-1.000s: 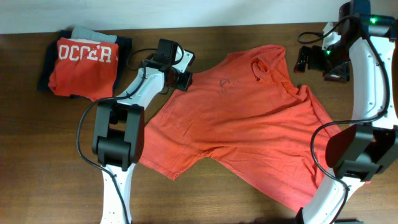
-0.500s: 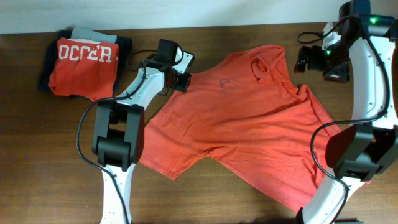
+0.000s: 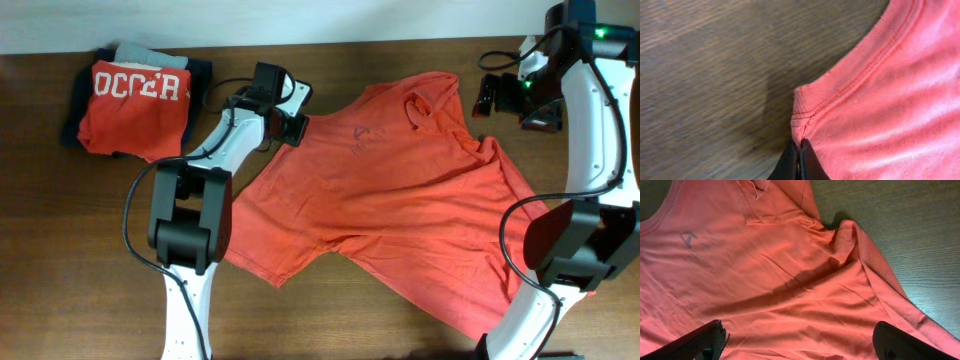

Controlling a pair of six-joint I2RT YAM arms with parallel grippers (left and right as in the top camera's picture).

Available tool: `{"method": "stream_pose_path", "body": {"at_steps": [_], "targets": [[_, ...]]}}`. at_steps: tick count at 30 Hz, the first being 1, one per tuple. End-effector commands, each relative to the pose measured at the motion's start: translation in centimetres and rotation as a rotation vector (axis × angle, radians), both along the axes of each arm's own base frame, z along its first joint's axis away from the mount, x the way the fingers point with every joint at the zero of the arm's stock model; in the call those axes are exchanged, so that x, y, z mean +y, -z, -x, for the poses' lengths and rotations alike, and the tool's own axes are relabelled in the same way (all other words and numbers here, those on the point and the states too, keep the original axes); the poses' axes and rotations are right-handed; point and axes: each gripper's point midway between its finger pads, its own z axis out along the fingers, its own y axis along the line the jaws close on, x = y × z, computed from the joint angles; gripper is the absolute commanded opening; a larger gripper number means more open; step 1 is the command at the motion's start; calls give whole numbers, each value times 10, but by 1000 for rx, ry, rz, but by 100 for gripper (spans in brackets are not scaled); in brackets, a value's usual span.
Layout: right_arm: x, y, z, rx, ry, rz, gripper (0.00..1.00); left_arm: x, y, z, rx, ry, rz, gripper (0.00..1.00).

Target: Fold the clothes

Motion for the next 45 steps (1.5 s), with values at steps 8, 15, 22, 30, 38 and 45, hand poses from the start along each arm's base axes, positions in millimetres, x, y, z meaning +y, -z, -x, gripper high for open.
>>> {"method": "stream_pose_path", "body": {"at_steps": [8, 15, 22, 30, 38, 45], "targets": [[0, -4, 2, -7, -9, 1, 99, 41, -1, -23, -38, -138, -29, 1], [0, -4, 2, -7, -9, 1, 99, 77, 1, -31, -46, -264, -99, 1], [0, -4, 2, -7, -9, 1, 99, 113, 5, -31, -9, -427, -109, 1], [0, -4, 2, -7, -9, 1, 99, 153, 11, -24, 56, -543, -100, 0], [0, -4, 2, -7, -9, 1, 99, 169, 15, -16, 97, -570, -112, 1], [0, -4, 2, -7, -9, 1, 99, 162, -14, -27, 55, -557, -76, 51]]}}
